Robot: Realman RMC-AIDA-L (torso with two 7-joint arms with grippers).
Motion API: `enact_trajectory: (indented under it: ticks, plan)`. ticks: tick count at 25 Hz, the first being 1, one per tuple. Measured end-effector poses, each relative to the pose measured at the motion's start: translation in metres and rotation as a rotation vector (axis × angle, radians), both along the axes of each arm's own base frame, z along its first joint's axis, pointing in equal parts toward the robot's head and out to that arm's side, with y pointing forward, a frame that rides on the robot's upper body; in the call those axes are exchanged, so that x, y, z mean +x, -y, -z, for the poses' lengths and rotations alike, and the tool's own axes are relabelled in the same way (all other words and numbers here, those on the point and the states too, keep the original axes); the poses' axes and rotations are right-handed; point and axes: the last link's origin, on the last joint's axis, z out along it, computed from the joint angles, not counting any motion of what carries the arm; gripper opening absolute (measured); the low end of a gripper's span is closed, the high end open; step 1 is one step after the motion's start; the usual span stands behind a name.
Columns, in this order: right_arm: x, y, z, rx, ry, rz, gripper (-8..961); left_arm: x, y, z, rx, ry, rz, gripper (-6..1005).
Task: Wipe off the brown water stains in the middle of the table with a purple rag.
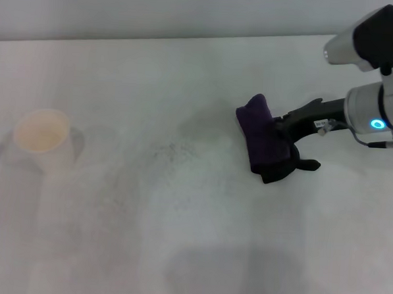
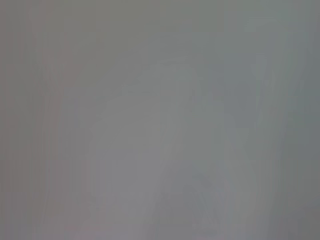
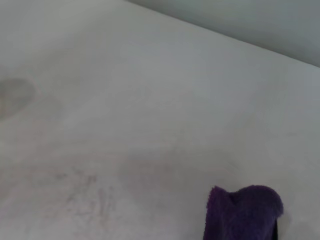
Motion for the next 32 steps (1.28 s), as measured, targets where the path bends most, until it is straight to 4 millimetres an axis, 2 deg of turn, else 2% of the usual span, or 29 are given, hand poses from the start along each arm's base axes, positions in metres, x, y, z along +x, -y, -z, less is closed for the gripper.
enact_trajectory:
  ticks: [5,9,13,14,16,21,23,25,29,32]
  plan:
    - [0.004,0.007,-0.005,0.000,-0.047,-0.034,118,0.001,-0.001,0.000,0.000,0.001,0.002,874]
    - [0.002,0.007,-0.015,0.064,-0.150,-0.094,133,0.001,-0.001,0.000,0.001,0.001,0.002,874]
    - [-0.002,0.009,-0.026,0.167,-0.325,-0.189,313,0.000,0.000,0.000,0.002,0.002,0.001,874]
    - [-0.004,0.012,-0.034,0.258,-0.460,-0.238,358,0.000,0.000,0.000,0.002,0.001,0.001,874]
    - [-0.003,0.013,-0.036,0.294,-0.498,-0.250,440,0.000,0.000,0.000,0.002,0.001,0.001,874]
    - [0.010,0.027,-0.046,0.585,-0.681,-0.374,651,0.000,0.000,0.000,0.001,0.000,0.001,875]
    - [0.022,0.035,-0.046,0.745,-0.633,-0.438,743,0.000,0.000,0.000,-0.001,0.000,0.002,875]
    - [0.036,0.042,-0.042,0.866,-0.514,-0.476,835,0.001,0.000,0.001,-0.003,0.001,0.004,874]
    - [0.065,0.045,-0.032,0.971,-0.258,-0.424,876,0.002,0.000,0.002,-0.004,0.005,0.006,874]
    - [0.080,0.047,-0.032,0.990,-0.210,-0.345,876,0.002,0.000,0.002,-0.008,0.004,0.008,874]
